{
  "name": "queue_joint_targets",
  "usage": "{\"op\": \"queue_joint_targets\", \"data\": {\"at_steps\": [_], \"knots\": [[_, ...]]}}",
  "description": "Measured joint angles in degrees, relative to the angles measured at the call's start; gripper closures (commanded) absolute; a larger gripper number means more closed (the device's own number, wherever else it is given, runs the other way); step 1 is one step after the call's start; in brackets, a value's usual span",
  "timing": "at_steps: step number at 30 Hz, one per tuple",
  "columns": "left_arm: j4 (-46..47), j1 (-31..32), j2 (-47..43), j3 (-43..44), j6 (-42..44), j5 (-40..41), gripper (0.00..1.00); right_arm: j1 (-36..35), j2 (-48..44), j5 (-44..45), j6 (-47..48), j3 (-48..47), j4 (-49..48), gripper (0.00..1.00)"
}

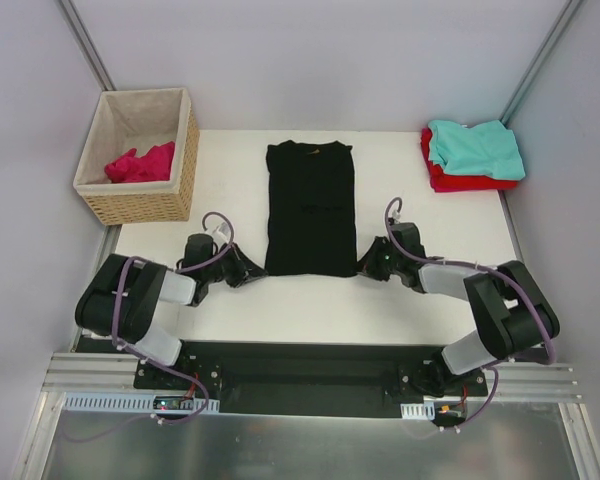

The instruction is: Fold and stack the t-shirts

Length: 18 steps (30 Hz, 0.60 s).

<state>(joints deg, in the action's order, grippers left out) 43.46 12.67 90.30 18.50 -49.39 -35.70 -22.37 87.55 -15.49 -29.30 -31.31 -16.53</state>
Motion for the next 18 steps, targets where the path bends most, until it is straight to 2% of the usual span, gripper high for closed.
{"op": "queue_joint_targets", "data": {"at_steps": [4,8,14,18], "knots": [[-3.54,0.55,-8.98,-4.42,-0.02,0.68,1.0,-3.72,-4.57,0.9,-0.28,4.02,0.26,0.99],[-7.52,2.03,-18.6,-8.31,0.02,1.88,1.0,-10.34,-11.67,4.46,-0.94,8.37,3.08,0.99],[-22.29,6.14,-41.68,-12.57,0.39,5.31,1.0,-24.9,-30.01,14.8,-3.43,12.37,16.61,0.99],[-32.7,8.83,-58.18,-12.92,0.33,7.54,1.0,-31.71,-43.34,21.97,-5.9,12.33,26.32,0.99]]}}
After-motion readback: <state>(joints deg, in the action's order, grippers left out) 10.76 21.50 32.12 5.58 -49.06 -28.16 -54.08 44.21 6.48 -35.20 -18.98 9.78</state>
